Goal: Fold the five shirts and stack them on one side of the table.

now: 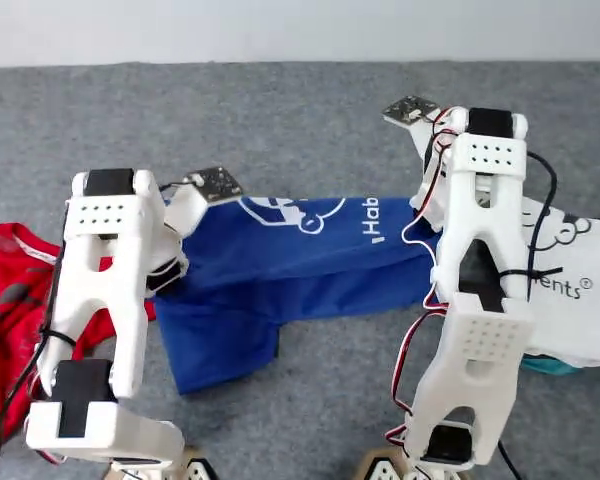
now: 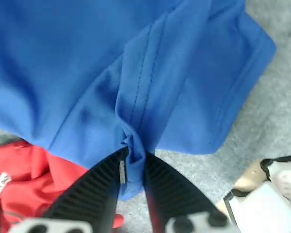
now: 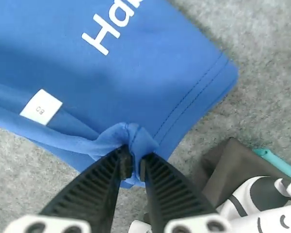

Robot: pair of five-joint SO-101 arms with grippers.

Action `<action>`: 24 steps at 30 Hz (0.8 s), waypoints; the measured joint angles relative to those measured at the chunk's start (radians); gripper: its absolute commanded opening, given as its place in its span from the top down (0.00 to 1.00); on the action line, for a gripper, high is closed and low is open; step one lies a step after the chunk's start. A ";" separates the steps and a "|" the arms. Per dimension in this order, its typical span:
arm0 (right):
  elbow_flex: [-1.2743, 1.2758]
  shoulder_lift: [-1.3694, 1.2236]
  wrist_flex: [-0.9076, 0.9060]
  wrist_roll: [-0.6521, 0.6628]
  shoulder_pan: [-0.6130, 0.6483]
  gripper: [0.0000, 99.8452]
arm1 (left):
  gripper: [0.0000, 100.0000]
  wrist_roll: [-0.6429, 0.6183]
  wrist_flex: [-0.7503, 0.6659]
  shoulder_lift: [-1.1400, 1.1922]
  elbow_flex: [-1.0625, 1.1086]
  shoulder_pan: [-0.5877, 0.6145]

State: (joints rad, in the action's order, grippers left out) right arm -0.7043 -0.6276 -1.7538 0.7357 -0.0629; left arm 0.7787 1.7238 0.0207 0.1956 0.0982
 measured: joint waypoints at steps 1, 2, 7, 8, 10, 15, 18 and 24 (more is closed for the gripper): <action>0.000 0.000 0.000 0.000 0.000 0.99 | 0.98 0.002 0.000 0.000 0.000 0.000; 0.006 0.000 0.000 0.000 0.000 0.99 | 0.98 0.005 0.000 -0.002 0.002 0.000; 0.089 0.051 0.000 0.000 0.000 0.98 | 0.98 0.052 0.000 -0.002 0.002 0.000; 0.110 0.075 0.000 0.006 -0.002 0.97 | 0.98 0.054 0.000 -0.002 0.002 0.000; 0.157 0.118 0.000 0.014 -0.002 0.91 | 0.95 0.060 0.000 -0.002 0.002 0.009; 0.201 0.189 0.000 -0.002 -0.011 0.74 | 0.86 0.060 0.000 -0.026 0.011 0.023; 0.201 0.235 0.000 -0.003 -0.020 0.74 | 0.83 0.060 0.000 -0.112 0.052 0.023; 0.201 0.292 0.000 -0.006 -0.015 0.75 | 0.83 0.060 0.003 -0.350 0.170 0.000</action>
State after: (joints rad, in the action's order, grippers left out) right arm -0.5033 -0.3360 -1.7538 0.7296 -0.0783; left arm 0.8385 1.7269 -0.3291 0.3659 0.0982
